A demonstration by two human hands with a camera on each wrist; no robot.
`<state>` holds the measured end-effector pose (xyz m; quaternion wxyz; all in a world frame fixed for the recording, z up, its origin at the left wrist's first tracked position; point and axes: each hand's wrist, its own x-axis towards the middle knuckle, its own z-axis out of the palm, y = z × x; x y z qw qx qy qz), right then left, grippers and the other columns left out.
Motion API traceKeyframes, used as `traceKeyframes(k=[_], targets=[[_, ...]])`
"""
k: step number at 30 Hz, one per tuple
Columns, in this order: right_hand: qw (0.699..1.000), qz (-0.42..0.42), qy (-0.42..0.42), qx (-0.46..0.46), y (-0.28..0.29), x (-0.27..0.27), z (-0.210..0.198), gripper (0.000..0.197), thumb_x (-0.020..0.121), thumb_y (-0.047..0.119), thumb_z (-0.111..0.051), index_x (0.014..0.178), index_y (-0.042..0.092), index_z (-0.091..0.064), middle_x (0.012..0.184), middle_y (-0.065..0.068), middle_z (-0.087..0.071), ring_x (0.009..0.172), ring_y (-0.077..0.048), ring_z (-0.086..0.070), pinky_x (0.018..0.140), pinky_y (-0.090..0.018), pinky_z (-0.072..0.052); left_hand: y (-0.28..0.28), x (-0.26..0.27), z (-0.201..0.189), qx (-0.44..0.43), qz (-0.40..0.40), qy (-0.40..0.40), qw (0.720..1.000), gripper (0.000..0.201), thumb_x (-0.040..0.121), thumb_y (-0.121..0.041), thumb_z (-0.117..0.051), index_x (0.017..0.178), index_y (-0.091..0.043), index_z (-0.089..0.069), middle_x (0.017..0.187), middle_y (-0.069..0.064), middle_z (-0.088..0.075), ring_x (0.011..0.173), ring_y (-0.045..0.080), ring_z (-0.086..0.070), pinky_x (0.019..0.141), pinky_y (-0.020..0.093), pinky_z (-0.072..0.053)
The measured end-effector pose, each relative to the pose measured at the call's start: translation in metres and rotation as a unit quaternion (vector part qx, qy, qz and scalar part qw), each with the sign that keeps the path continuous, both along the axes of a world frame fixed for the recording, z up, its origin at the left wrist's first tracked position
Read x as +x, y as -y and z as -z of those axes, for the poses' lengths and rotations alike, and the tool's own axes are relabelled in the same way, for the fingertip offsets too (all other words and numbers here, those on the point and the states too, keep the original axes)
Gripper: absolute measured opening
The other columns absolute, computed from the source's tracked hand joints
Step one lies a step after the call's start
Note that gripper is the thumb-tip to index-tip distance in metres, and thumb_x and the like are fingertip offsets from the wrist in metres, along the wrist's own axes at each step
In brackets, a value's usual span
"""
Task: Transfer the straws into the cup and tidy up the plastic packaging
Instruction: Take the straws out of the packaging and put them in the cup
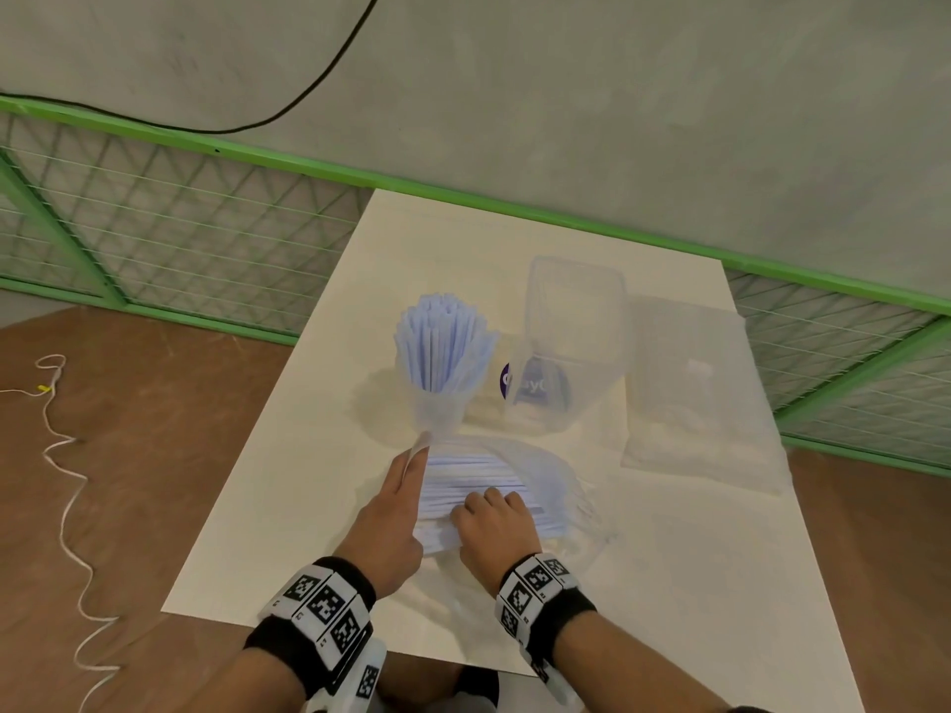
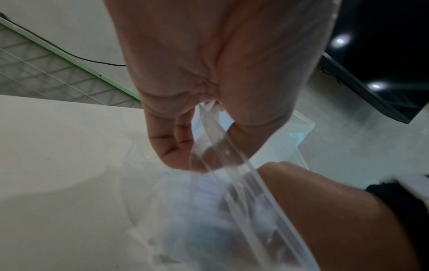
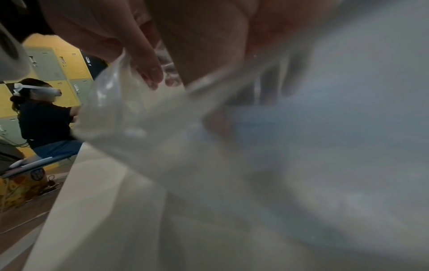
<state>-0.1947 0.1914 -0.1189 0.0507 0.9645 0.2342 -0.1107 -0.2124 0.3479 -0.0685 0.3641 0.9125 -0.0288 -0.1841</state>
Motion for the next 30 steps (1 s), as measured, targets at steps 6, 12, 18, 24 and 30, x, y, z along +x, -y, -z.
traceKeyframes(k=[6, 12, 18, 24, 30], targets=[[1.0, 0.015, -0.024, 0.004, -0.004, -0.002, 0.005, 0.033, 0.038, 0.016, -0.081, 0.065, 0.021, -0.062, 0.058, 0.003, -0.058, 0.054, -0.021, -0.058, 0.054, -0.031, -0.046, 0.0, -0.001, -0.007, -0.005, 0.004, -0.008, 1.0, 0.1, 0.078, 0.007, -0.053, 0.153, -0.024, 0.004, 0.157, -0.013, -0.002, 0.09, 0.009, -0.039, 0.072, 0.012, -0.034], [1.0, 0.009, -0.015, 0.005, -0.004, -0.001, 0.007, 0.026, 0.047, 0.012, -0.078, 0.067, 0.018, -0.063, 0.066, 0.001, -0.06, 0.061, -0.024, -0.059, 0.057, -0.035, -0.047, 0.001, -0.001, -0.012, 0.005, 0.003, -0.009, 1.0, 0.098, 0.08, 0.005, -0.055, 0.153, -0.022, 0.003, 0.157, -0.011, -0.004, 0.091, 0.014, -0.045, 0.07, 0.011, -0.034], [0.999, 0.022, -0.033, 0.01, -0.003, -0.002, 0.006, 0.032, 0.057, 0.012, -0.073, 0.087, 0.019, -0.066, 0.078, 0.0, -0.065, 0.072, -0.024, -0.062, 0.064, -0.038, -0.049, 0.0, 0.0, -0.008, 0.021, 0.006, 0.0, 1.0, 0.099, 0.078, 0.007, -0.054, 0.153, -0.024, 0.004, 0.156, -0.011, -0.003, 0.085, 0.01, -0.038, 0.062, 0.012, -0.034], [0.999, -0.008, -0.048, -0.012, -0.004, 0.003, -0.004, 0.026, 0.082, 0.009, -0.055, 0.108, 0.01, -0.058, 0.108, -0.01, -0.061, 0.101, -0.033, -0.055, 0.087, -0.043, -0.04, -0.001, 0.0, -0.007, 0.008, 0.003, -0.004, 1.0, 0.099, 0.078, 0.008, -0.053, 0.153, -0.024, 0.003, 0.157, -0.013, -0.002, 0.087, 0.009, -0.04, 0.064, 0.011, -0.034], [0.997, -0.018, -0.064, -0.039, -0.007, 0.005, -0.005, 0.027, 0.088, 0.012, -0.053, 0.114, 0.009, -0.054, 0.114, -0.012, -0.06, 0.108, -0.034, -0.053, 0.093, -0.045, -0.036, -0.002, 0.002, -0.003, -0.001, 0.0, -0.002, 1.0, 0.103, 0.076, 0.011, -0.052, 0.153, -0.027, 0.004, 0.157, -0.015, 0.0, 0.092, 0.009, -0.045, 0.065, 0.012, -0.037]])
